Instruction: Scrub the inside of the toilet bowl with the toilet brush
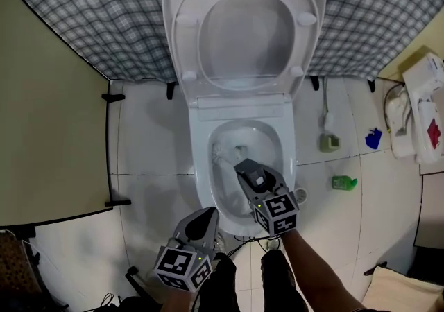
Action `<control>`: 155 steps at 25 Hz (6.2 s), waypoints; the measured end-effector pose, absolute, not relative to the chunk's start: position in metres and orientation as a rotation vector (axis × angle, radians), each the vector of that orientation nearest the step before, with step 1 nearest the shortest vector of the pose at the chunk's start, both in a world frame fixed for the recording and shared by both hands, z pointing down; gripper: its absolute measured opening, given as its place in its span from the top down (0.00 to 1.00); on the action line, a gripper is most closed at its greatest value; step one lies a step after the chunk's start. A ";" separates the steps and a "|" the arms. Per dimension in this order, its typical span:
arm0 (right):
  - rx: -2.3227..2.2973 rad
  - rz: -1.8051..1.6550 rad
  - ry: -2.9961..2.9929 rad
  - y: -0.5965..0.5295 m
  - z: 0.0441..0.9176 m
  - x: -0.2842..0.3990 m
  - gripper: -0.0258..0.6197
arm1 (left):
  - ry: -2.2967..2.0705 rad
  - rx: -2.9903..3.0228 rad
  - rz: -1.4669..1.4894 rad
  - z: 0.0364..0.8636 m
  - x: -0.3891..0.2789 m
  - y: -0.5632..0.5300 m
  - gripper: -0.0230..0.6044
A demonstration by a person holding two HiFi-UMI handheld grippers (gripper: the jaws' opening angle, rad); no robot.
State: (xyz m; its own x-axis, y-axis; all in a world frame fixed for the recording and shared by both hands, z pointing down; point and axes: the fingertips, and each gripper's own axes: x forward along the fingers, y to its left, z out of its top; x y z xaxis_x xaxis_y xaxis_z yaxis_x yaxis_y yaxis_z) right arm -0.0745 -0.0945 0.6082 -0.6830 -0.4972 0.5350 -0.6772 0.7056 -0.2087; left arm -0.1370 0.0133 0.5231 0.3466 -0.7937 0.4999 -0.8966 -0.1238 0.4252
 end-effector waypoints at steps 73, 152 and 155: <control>0.540 0.443 -2.216 0.045 0.578 0.008 0.63 | -1.445 1.959 0.127 0.507 -0.101 0.043 0.98; 0.750 -0.054 -2.032 -0.120 0.614 -0.003 0.67 | -1.342 1.998 0.148 0.504 -0.080 0.054 0.98; 0.719 -0.038 -1.988 -0.114 0.620 0.003 0.67 | -1.343 1.997 0.146 0.503 -0.081 0.053 0.98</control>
